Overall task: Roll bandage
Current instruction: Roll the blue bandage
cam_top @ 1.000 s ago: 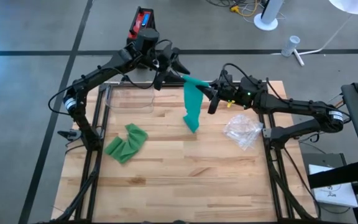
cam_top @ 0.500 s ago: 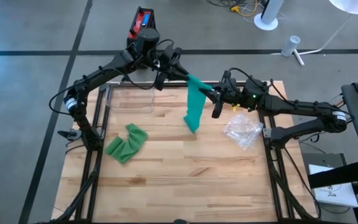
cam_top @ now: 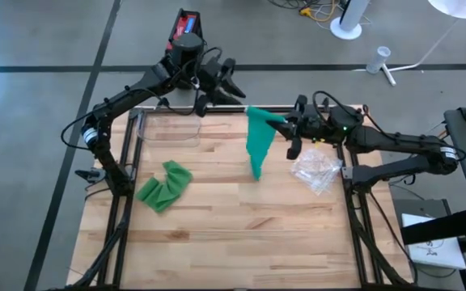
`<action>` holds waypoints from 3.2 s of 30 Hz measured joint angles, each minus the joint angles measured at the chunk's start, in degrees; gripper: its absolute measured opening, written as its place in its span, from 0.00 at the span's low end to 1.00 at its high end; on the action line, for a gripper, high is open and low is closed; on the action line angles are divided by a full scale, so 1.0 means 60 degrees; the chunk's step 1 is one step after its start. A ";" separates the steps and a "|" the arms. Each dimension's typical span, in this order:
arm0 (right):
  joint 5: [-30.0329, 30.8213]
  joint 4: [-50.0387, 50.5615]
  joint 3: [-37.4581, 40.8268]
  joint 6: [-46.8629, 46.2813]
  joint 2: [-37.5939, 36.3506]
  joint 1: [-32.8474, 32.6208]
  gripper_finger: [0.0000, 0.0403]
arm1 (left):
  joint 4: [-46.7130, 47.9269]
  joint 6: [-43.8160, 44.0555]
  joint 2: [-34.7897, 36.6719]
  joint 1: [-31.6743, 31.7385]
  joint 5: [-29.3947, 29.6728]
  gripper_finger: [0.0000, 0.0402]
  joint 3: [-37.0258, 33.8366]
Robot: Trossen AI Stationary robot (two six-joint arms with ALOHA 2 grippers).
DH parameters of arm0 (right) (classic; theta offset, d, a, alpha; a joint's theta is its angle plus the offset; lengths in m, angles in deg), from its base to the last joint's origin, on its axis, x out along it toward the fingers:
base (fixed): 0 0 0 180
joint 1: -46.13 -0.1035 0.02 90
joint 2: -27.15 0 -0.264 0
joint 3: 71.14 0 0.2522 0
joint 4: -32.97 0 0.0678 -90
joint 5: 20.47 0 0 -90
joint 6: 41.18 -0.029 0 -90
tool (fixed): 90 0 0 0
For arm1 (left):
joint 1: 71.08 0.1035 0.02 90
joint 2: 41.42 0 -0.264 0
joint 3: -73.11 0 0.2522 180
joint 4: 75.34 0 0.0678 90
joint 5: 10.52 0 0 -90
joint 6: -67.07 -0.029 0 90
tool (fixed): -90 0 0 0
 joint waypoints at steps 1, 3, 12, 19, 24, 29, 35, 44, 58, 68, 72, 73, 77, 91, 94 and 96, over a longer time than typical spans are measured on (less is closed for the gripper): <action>0.0005 0.0156 0.0001 0.0006 -0.0076 0.0000 0.05 | 0.0007 0.0003 0.0000 -0.0041 -0.0093 0.34 0.0000; 0.0059 0.0227 0.0011 0.0072 -0.0137 0.0010 0.05 | -0.0007 0.0009 0.0000 -0.0119 -0.0104 0.42 0.0000; 0.0113 0.0392 0.0011 0.0295 -0.0237 0.0018 0.05 | -0.0170 -0.0627 -0.0080 -0.1123 0.1047 0.70 -0.0004; 0.0077 0.0393 0.0011 0.0392 -0.0182 0.0015 0.06 | -0.0755 0.0086 -0.0157 -0.1380 0.2560 0.68 -0.0004; 0.0104 0.0436 0.0011 0.0398 -0.0157 0.0022 0.06 | -0.0792 0.0583 -0.0389 -0.1338 0.2386 0.50 -0.0004; 0.0102 0.0452 0.0011 0.0317 -0.0142 0.0022 0.07 | -0.0823 0.0162 -0.0594 -0.1341 0.1819 0.25 -0.0004; 0.0000 0.0606 0.0011 0.0306 -0.0149 0.0011 0.11 | -0.0777 -0.0204 -0.0601 -0.1249 0.1794 0.03 -0.0004; -0.0423 0.0300 0.0011 -0.1265 -0.0363 0.0004 0.37 | -0.0862 -0.1121 -0.0576 -0.1006 0.1056 0.04 -0.0007; 0.0249 -0.0278 -0.0007 -0.4221 0.0027 0.0576 0.77 | -0.0344 -0.3979 -0.0576 -0.0951 0.0981 0.03 -0.0011; -0.0736 -0.0948 -0.0004 -0.6152 0.0743 0.0772 0.72 | 0.0004 -0.5921 -0.0576 -0.0864 0.1501 0.03 -0.0011; -0.0758 -0.0891 -0.0002 -0.6441 0.0801 0.0774 0.68 | 0.0039 -0.6015 -0.0576 -0.0725 0.1509 0.03 -0.0011; -0.0781 -0.0878 -0.0004 -0.6414 0.0800 0.0773 0.67 | 0.0035 -0.5957 -0.0575 -0.0695 0.1504 0.03 -0.0011; -0.1050 -0.0475 -0.0001 -0.4950 0.0710 0.0772 0.63 | -0.0031 -0.5045 -0.0557 -0.0560 0.1388 0.03 -0.0011; -0.0641 0.0398 0.0000 -0.0566 0.0466 0.0772 0.23 | -0.0205 -0.2383 -0.0483 -0.0408 0.0846 0.03 -0.0011; -0.0641 0.0382 0.0000 -0.0289 0.0463 0.0772 0.06 | -0.0288 -0.1996 -0.0431 -0.0408 0.0839 0.04 -0.0011; -0.0636 0.0430 0.0000 -0.0063 0.0463 0.0772 0.02 | -0.0323 -0.1753 -0.0430 -0.0408 0.0816 0.04 -0.0011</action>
